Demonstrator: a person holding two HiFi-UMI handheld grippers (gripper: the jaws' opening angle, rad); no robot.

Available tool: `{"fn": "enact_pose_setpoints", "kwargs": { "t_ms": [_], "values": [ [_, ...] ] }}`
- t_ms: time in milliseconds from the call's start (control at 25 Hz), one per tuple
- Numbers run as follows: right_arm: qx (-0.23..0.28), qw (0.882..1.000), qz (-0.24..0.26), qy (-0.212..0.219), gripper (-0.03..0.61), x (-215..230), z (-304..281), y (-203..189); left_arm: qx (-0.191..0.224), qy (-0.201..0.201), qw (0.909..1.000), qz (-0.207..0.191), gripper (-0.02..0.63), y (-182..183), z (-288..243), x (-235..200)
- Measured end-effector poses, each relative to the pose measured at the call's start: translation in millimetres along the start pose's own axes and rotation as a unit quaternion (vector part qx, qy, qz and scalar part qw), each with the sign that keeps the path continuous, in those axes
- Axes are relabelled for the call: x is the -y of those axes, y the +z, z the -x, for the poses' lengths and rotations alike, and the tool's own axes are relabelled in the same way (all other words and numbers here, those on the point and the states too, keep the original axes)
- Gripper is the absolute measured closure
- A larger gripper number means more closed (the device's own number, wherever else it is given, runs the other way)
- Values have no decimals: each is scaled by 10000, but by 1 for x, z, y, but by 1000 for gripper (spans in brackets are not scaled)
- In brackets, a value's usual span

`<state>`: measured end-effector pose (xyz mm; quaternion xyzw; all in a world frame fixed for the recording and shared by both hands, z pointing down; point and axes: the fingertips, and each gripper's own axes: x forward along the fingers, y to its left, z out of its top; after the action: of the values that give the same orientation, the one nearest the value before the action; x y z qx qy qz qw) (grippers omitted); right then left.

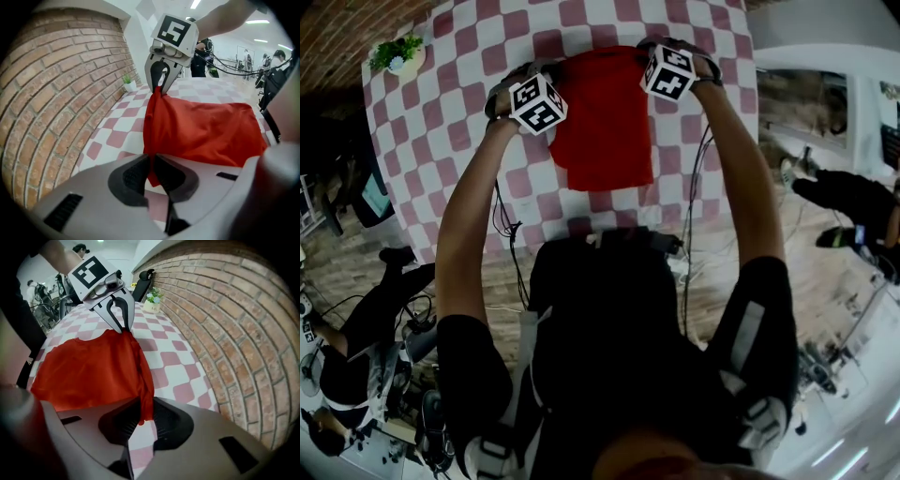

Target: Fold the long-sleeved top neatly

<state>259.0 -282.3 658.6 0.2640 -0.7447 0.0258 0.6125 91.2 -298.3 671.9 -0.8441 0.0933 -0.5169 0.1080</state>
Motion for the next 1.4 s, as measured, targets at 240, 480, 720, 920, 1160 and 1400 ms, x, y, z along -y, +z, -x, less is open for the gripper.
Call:
{"fn": "enact_pose_setpoints", "kwargs": {
  "t_ms": [240,480,720,920,1160,1400],
  "values": [
    [281,9964,155,-790,511,-4,55,16,245,542,9977,-336,572,16,48,0],
    [450,9899,99,-1343,512,-37,102,21,450,927,9926,-640,572,24,93,30],
    [550,9810,10,-1860,512,-89,137,16,654,1241,9863,-871,572,25,126,76],
    [576,9793,-133,-1935,512,-143,150,4,751,1163,9864,-890,572,18,140,121],
    [548,9783,-298,-1974,512,-190,158,-6,841,1053,9867,-911,572,13,150,155],
    [384,9803,-372,-1901,512,-237,148,-17,782,746,9902,-880,572,-6,141,201]
  ]
}}
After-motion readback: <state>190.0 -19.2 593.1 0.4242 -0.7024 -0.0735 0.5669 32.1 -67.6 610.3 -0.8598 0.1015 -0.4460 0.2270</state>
